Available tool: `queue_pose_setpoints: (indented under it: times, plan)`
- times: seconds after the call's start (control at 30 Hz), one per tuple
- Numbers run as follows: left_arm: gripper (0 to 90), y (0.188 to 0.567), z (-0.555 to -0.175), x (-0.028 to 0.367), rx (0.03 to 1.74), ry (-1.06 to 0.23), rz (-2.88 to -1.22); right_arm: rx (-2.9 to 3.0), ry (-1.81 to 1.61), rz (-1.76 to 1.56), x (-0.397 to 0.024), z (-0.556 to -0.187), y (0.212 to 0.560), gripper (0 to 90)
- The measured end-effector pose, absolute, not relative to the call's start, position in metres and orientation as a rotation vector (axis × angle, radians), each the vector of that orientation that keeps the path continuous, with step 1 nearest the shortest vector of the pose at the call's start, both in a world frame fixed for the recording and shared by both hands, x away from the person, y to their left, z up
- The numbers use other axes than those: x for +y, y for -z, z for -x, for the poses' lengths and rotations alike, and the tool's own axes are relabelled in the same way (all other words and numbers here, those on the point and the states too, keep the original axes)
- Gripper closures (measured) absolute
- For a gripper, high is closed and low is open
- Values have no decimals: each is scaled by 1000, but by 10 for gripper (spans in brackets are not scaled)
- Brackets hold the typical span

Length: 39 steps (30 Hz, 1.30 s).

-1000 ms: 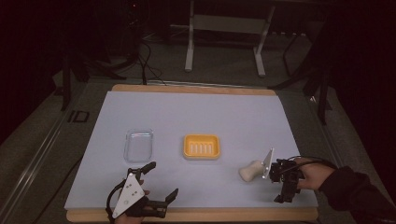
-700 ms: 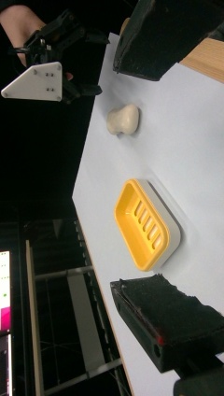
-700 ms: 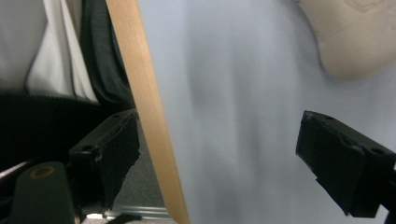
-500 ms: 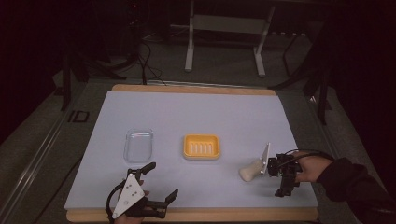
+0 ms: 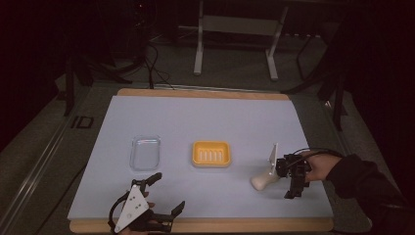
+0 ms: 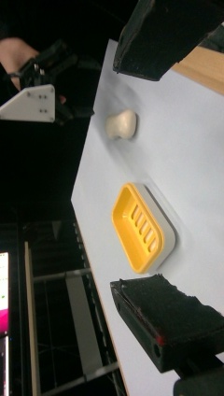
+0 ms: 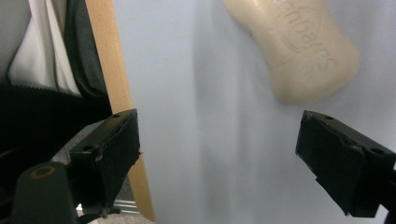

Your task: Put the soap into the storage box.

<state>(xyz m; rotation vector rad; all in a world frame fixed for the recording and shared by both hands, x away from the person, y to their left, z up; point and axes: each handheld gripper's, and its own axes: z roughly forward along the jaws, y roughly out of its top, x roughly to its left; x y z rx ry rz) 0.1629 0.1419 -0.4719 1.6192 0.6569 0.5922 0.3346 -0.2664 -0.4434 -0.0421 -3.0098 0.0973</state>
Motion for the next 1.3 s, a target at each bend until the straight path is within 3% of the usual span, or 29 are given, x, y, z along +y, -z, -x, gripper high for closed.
queue_pose_setpoints:
  times: [0.17, 1.03, 1.3]
  plan:
    - [2, 472, -160, 143, 653, -584, -1613, -3072, -47, -31, -263, -339, 441, 182]
    - [2, 474, -149, 149, 698, -601, -1607, -3095, -20, -434, -234, -355, 467, 246]
    - [2, 475, -149, 147, 708, -601, -1613, -3112, 26, -520, -232, -359, 476, 325]
